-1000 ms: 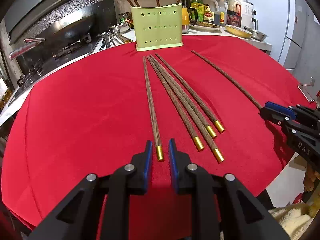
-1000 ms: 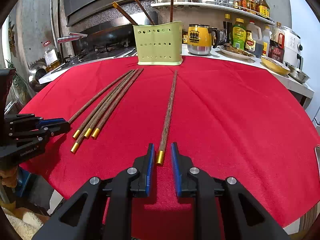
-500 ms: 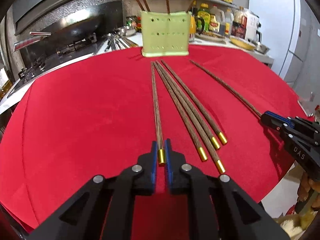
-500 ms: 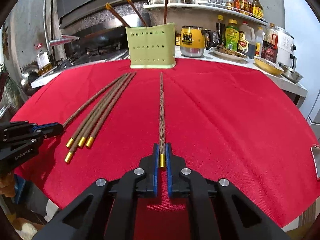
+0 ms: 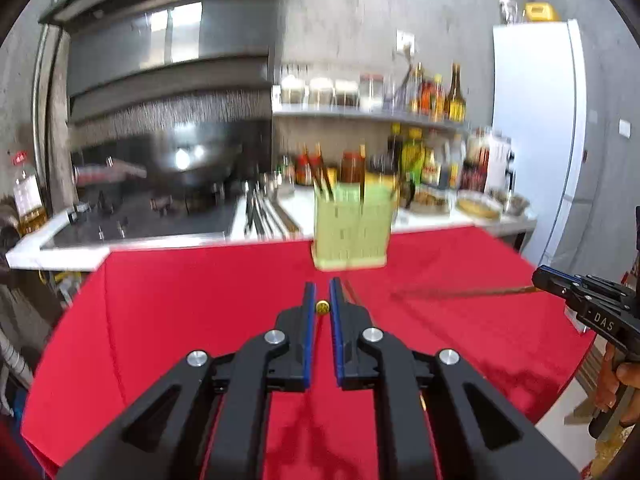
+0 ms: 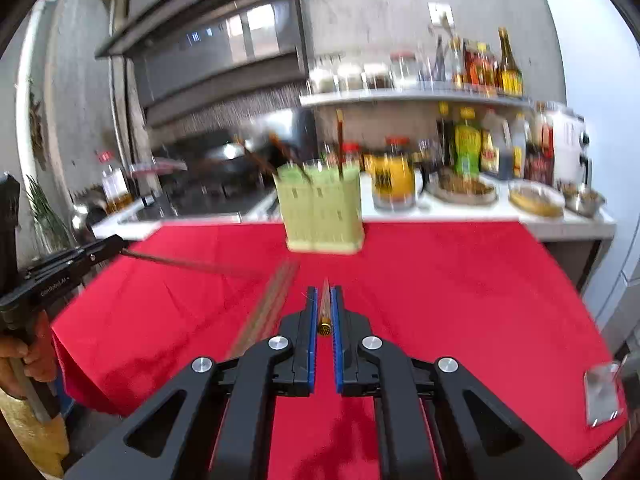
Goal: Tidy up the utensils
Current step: 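Lift both chopsticks upright and carry them over the green holder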
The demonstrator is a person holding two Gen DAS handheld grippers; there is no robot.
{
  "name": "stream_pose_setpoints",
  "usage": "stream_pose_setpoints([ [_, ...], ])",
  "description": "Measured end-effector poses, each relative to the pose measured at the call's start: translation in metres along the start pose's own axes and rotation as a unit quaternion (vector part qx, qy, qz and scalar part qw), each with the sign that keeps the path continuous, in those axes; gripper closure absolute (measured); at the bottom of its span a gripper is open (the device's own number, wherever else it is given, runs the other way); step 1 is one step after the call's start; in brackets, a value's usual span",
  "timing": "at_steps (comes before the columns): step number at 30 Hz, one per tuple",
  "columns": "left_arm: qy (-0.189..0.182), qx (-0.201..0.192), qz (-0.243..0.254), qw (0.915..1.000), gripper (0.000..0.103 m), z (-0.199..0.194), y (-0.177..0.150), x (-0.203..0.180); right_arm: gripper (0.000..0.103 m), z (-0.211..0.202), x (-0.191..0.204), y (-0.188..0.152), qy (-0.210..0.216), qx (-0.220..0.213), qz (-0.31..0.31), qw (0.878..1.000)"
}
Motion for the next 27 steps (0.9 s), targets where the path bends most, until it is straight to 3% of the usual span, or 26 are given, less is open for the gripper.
stream_pose_setpoints([
  [9,-0.006,-0.051,-0.018,0.9985,0.096,-0.021,0.036,0.012,0.096,-0.016,0.016,0.062,0.004,-0.051,-0.036,0.998],
  [18,-0.004,-0.064,-0.011,0.9979,0.096,-0.013,0.042,0.014,0.096,0.002,0.012,0.078,0.000,-0.047,-0.043,0.998],
  [23,0.001,-0.046,-0.005,0.9989,0.096,0.000,0.031,0.014,0.095,0.030,0.004,0.057,0.000,-0.010,-0.027,1.000],
  [27,-0.017,0.031,-0.003,0.9994,0.096,0.031,0.003,0.009,0.096,0.056,0.000,0.029,-0.007,0.028,-0.024,0.999],
])
Point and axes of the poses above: each gripper's, at about its wrist camera, not at the fingertips, and z roughly the way its jaws point, x to its left, y to its top, the point moved 4 cm from there along z, roughly the way its jaws point, and after that the axes turned 12 degrees about y, right-handed, at the moved point
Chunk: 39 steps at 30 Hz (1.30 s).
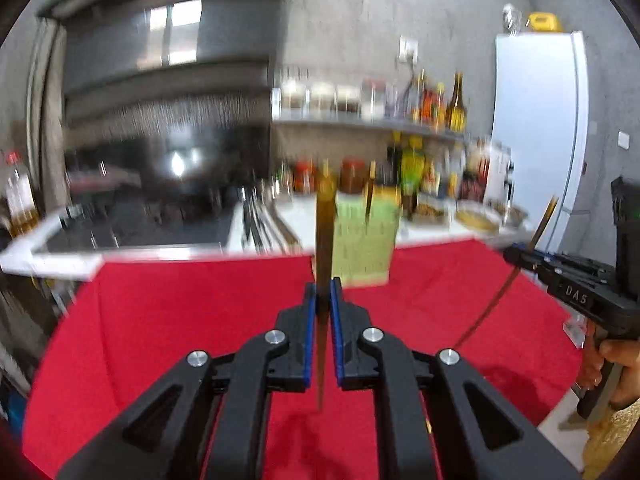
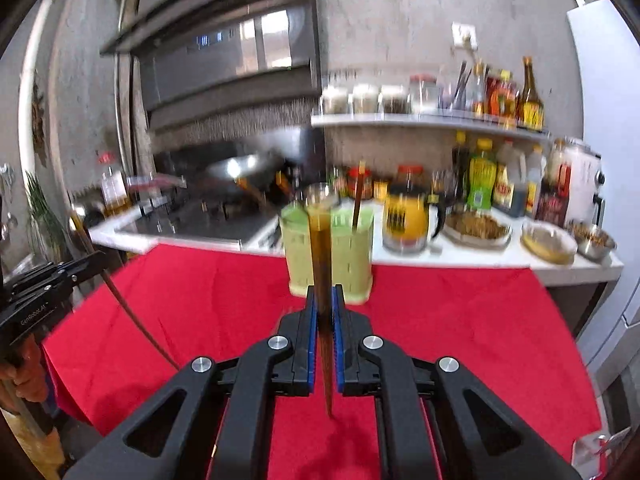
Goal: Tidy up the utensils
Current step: 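Lift both chopsticks upright and carry them over the green holder, then lower both chopsticks into the green holder and open both grippers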
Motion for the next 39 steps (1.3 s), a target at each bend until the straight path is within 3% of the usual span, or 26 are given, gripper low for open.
stream_pose_setpoints([
  [7,0.001,0.027,-0.006,0.9996,0.096,0.007,-0.022,0.005,0.096,0.005,0.000,-0.012,-0.006,0.021,0.001,1.000],
  [13,0.005,0.004,-0.004,1.0000,0.096,0.000,-0.010,0.003,0.096,0.003,-0.004,-0.008,-0.006,0.020,0.001,1.000],
  [21,-0.006,-0.041,0.003,0.9991,0.096,0.024,0.050,-0.019,0.096,0.013,-0.026,0.030,-0.027,-0.002,-0.004,1.000],
  [28,-0.008,-0.108,-0.004,0.9941,0.096,0.044,0.137,-0.039,0.096,0.016,-0.056,0.115,-0.062,-0.079,-0.017,0.995],
  [32,-0.011,-0.138,-0.018,0.9903,0.096,0.050,0.181,-0.042,0.096,0.018,-0.065,0.157,-0.053,-0.125,-0.015,0.991],
  [35,-0.023,-0.128,-0.018,0.9914,0.096,0.074,0.196,-0.051,0.096,0.035,-0.069,0.177,-0.028,-0.135,-0.011,0.990],
  [39,-0.023,-0.082,0.001,0.9964,0.096,0.120,0.190,-0.067,0.096,0.076,-0.073,0.179,-0.001,-0.107,-0.003,0.994],
])
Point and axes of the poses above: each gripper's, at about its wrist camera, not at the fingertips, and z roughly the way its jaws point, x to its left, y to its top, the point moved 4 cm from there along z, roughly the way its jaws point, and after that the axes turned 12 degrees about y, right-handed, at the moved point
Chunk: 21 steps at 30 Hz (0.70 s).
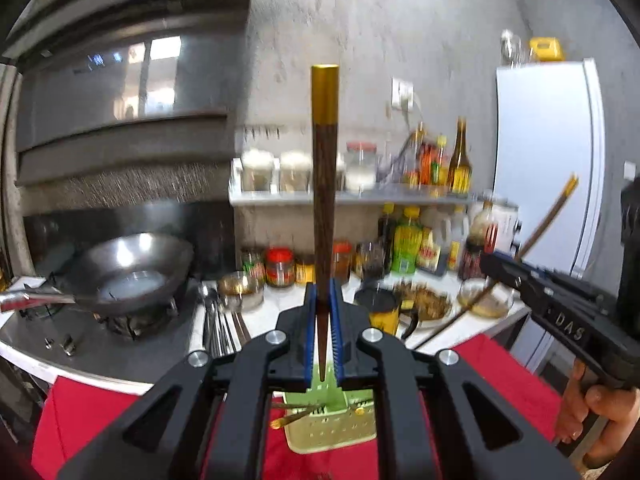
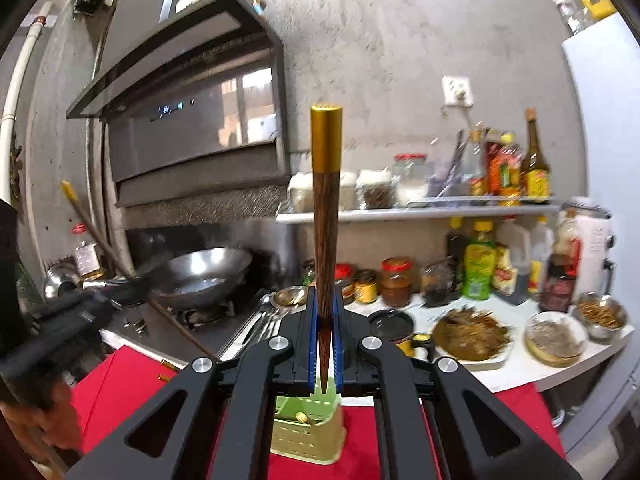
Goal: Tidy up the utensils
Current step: 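Lower both chopsticks into the green holder and open both grippers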
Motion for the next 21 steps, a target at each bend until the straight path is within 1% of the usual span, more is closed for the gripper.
stream_pose_setpoints([
  [2,-0.002,0.033,0.004,0.9994,0.096,0.024,-0.012,-0.003,0.096,0.018,-0.001,-0.009,0.006,0.021,0.000,1.000],
  [4,-0.011,0.060,0.002,0.9981,0.096,0.044,-0.023,-0.006,0.096,0.035,-0.002,-0.021,0.011,0.044,0.000,0.999],
  [8,-0.013,0.087,-0.002,0.9961,0.096,0.063,-0.038,-0.002,0.095,0.058,-0.008,-0.042,0.012,0.074,0.012,0.997],
  [10,-0.015,0.093,-0.006,0.9956,0.095,0.066,-0.040,0.002,0.090,0.060,-0.011,-0.046,0.010,0.079,0.016,0.997],
  [11,-0.013,0.092,-0.008,0.9957,0.091,0.064,-0.039,0.004,0.084,0.058,-0.012,-0.045,0.007,0.075,0.019,0.997],
  [12,-0.012,0.086,-0.010,0.9961,0.086,0.061,-0.037,0.005,0.064,0.053,-0.013,-0.043,0.006,0.067,0.022,0.998],
  [13,-0.011,0.079,-0.013,0.9968,0.069,0.055,-0.034,0.007,0.051,0.048,-0.014,-0.040,0.002,0.058,0.022,0.998],
  [14,-0.008,0.065,-0.017,0.9977,0.054,0.044,-0.028,0.011,0.050,0.042,-0.014,-0.037,-0.002,0.050,0.021,0.999],
  [15,-0.006,0.053,-0.019,0.9984,0.051,0.036,-0.023,0.012,0.050,0.032,-0.013,-0.032,-0.006,0.041,0.019,0.999],
  [17,0.001,0.032,-0.022,0.9992,0.049,0.014,-0.012,0.019,0.048,0.017,-0.012,-0.024,-0.011,0.031,0.017,0.999],
  [18,0.005,0.024,-0.026,0.9994,0.046,0.004,-0.008,0.022,0.044,0.004,-0.009,-0.021,-0.016,0.025,0.013,0.999],
  [19,0.009,0.016,-0.031,0.9993,0.038,-0.007,-0.005,0.026,0.041,-0.004,-0.007,-0.020,-0.019,0.024,0.010,0.999],
  [20,0.019,0.008,-0.036,0.9992,0.032,-0.022,-0.003,0.031,0.040,-0.013,-0.004,-0.019,-0.021,0.023,0.006,0.999],
  [21,0.030,0.004,-0.036,0.9989,0.031,-0.034,-0.003,0.034,0.040,-0.022,0.000,-0.020,-0.024,0.025,0.002,0.999],
])
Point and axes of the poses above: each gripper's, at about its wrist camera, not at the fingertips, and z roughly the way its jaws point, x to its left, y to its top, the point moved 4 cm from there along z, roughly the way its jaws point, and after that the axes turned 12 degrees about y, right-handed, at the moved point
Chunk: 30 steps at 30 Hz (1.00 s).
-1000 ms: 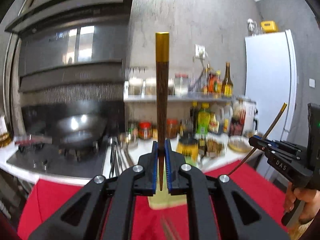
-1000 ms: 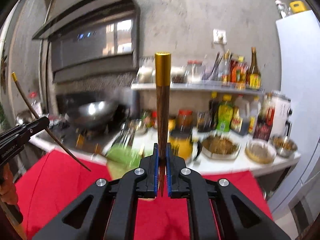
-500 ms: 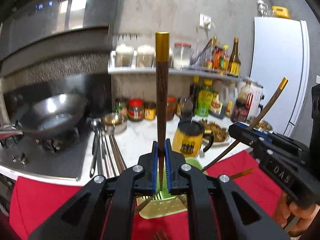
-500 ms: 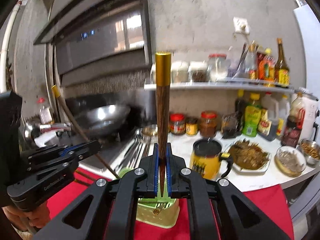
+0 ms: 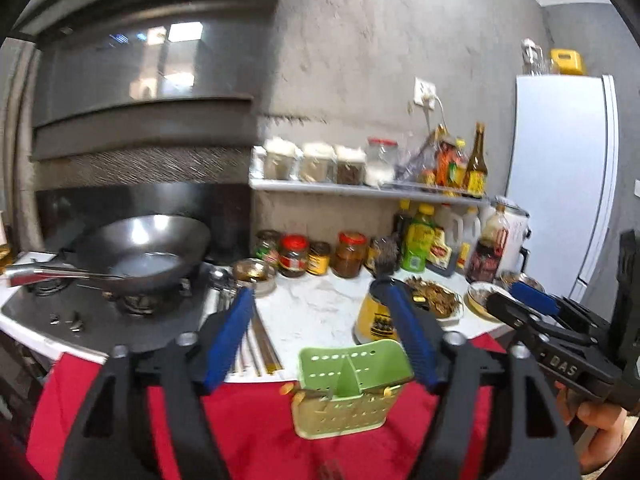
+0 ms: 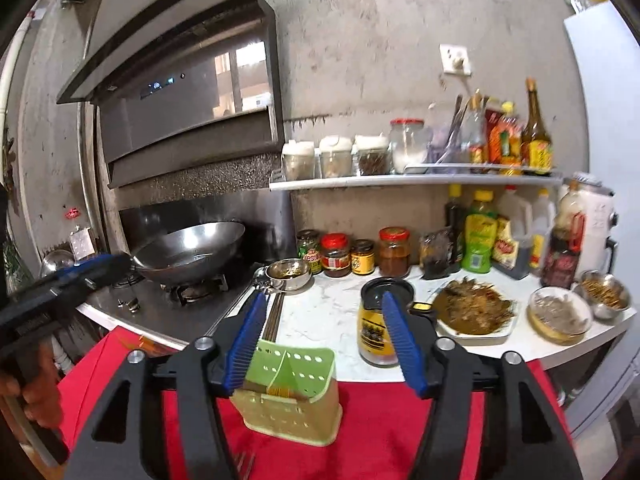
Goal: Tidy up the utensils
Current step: 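Lower both chopsticks into the green holder and open both grippers, then move both open grippers back over the remaining chopsticks on the cloth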
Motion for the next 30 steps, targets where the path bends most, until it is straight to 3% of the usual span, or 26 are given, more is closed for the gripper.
stream_pose_setpoints([
  [3,0.034,-0.004,0.010,0.9994,0.028,-0.030,-0.011,0.009,0.035,-0.031,0.012,-0.017,-0.009,0.014,-0.012,1.000],
  [7,0.064,0.022,0.026,0.9973,0.028,-0.058,-0.052,0.020,0.034,-0.057,0.027,-0.058,-0.002,0.047,-0.014,0.999],
  [12,0.070,0.092,0.060,0.9915,0.028,-0.078,-0.139,0.025,0.034,-0.072,0.056,-0.135,0.022,0.115,-0.020,0.993],
  [16,0.064,0.165,0.072,0.9815,0.028,-0.086,-0.213,0.027,0.036,-0.071,0.079,-0.196,0.036,0.174,-0.021,0.984],
  [20,0.070,0.211,0.067,0.9725,0.028,-0.086,-0.258,0.036,0.036,-0.067,0.091,-0.239,0.042,0.212,-0.006,0.976],
  [23,0.075,0.232,0.049,0.9685,0.028,-0.085,-0.273,0.049,0.036,-0.067,0.092,-0.257,0.037,0.226,0.007,0.973],
  [27,0.101,0.226,0.048,0.9677,0.028,-0.088,-0.274,0.066,0.036,-0.068,0.089,-0.267,0.024,0.235,0.017,0.972],
  [30,0.099,0.234,0.040,0.9664,0.028,-0.089,-0.275,0.072,0.036,-0.068,0.088,-0.269,0.019,0.237,0.023,0.971],
])
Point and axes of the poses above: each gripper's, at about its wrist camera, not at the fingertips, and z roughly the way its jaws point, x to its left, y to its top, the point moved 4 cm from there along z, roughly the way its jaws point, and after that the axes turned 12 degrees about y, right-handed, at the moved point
